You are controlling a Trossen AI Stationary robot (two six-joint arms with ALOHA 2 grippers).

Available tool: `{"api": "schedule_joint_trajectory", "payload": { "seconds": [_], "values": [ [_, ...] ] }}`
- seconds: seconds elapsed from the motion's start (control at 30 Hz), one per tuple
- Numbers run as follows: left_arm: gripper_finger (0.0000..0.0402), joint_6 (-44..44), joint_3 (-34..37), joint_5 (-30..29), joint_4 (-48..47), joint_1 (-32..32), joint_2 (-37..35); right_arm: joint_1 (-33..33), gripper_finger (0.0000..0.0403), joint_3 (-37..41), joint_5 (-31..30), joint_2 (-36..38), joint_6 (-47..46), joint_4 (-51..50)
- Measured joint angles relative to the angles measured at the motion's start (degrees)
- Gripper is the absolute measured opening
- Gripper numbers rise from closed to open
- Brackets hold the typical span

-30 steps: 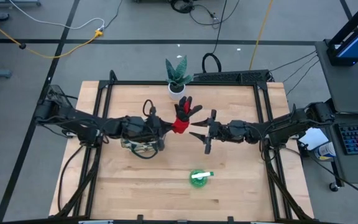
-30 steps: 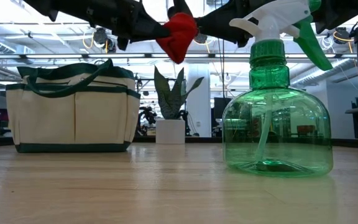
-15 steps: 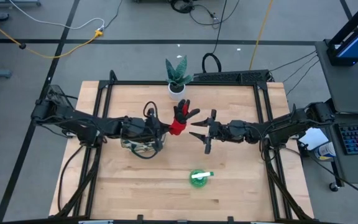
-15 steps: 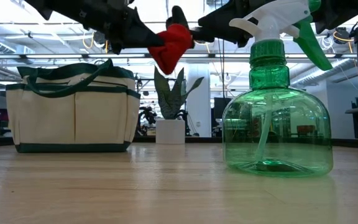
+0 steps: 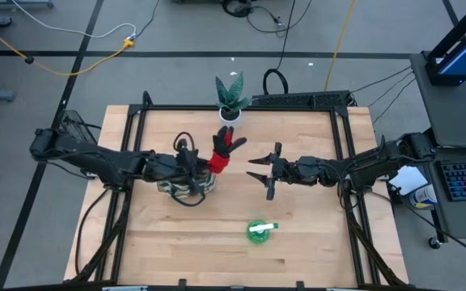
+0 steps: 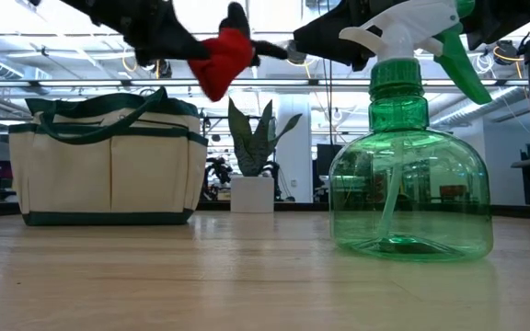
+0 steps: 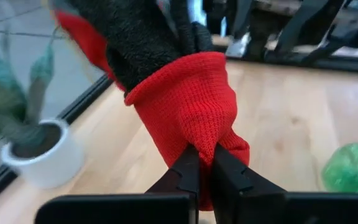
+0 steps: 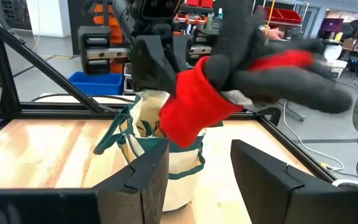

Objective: Pick & Place Garden tools in Gardening bag
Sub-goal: Put the red gloves into the white gardening bag

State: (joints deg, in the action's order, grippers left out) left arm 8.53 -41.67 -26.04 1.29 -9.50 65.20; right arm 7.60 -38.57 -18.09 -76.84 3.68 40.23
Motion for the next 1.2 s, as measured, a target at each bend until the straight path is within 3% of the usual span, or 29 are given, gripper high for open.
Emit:
{"api": "schedule_joint_trajectory", "payload": {
  "seconds": [0.3, 0.73, 1.2],
  "values": [
    [0.0019, 5.43, 0.00, -7.76, -9.42, -4.07, -3.97, 0.00, 0.0167, 0.00, 0.00, 0.00, 0.00, -0.22],
    [0.0018, 11.15, 0.00, -11.69, -17.24, -7.86, -4.17, 0.00, 0.0167, 0.00, 0.00, 0.00, 0.00, -0.20],
    [0.0015, 18.21, 0.00, -11.37, -26.04, -8.67, -3.09, 0.00, 0.0167, 0.00, 0.00, 0.00, 0.00, -0.21]
  ]
}}
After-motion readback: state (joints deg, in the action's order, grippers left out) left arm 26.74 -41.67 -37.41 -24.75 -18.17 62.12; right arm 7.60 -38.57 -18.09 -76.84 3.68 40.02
